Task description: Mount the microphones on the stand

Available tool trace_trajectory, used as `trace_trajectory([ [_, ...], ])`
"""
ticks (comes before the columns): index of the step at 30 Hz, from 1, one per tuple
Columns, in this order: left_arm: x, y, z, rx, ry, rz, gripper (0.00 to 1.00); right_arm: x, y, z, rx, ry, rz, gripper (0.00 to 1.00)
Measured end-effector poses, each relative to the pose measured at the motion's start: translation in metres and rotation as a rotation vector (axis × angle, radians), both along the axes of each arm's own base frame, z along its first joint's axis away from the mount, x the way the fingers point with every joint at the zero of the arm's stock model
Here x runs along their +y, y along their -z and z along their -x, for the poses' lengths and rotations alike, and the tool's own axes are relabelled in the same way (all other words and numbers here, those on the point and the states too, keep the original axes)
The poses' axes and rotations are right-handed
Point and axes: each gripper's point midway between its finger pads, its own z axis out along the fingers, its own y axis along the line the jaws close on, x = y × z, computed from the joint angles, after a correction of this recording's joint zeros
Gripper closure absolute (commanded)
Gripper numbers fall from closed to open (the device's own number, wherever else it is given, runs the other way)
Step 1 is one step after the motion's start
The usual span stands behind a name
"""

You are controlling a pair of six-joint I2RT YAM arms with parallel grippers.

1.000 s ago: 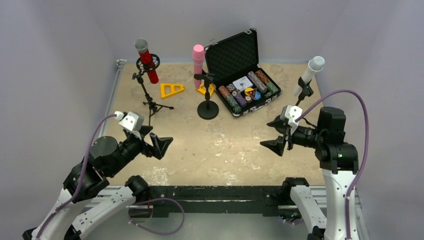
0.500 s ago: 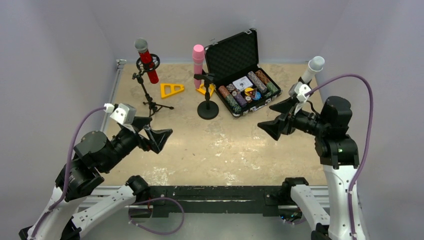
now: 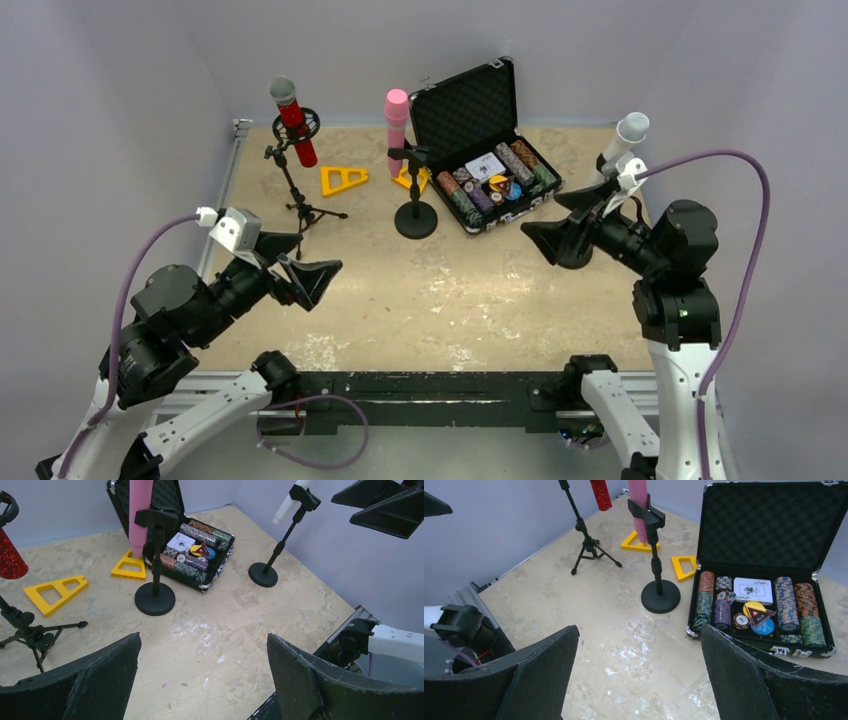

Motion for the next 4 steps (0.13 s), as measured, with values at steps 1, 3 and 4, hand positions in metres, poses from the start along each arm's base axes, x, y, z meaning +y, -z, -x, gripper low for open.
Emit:
trace_trajectory([
  [1,0.0003,0.0004,0.0004,0.001,0.0,-0.001,0.01,0.0,-0.0011,-0.0003,-0.002,0.001,-0.003,0.04],
  [3,0.0006,0.0,0.0012,-0.001,0.002,0.001,0.01,0.0004,-0.0025,-0.0007,-0.003,0.002,-0.011,0.03],
  [4,0.0009,-0.0003,0.0016,-0.002,0.003,0.003,0.01,0.0005,-0.0032,-0.0011,-0.004,0.002,-0.013,0.02],
])
